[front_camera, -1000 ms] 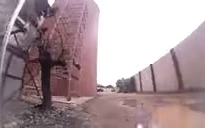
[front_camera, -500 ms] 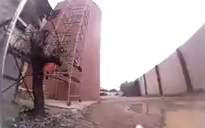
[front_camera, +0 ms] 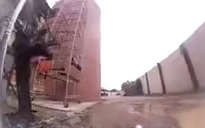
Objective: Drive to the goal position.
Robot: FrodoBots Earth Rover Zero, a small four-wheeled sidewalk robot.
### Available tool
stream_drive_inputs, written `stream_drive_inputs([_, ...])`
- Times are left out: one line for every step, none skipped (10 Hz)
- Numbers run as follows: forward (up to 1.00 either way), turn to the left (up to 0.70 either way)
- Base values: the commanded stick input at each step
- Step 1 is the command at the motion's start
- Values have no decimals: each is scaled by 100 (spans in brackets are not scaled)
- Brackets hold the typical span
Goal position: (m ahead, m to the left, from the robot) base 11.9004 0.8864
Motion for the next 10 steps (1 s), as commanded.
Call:
stream_drive_inputs([84,3])
stream_drive_inputs([84,3])
stream_drive_inputs([84,3])
stream_drive_inputs([84,3])
stream_drive_inputs([84,3])
stream_drive_inputs([84,3])
stream_drive_inputs([84,3])
stream_drive_inputs([84,3])
stream_drive_inputs([84,3])
stream_drive_inputs([84,3])
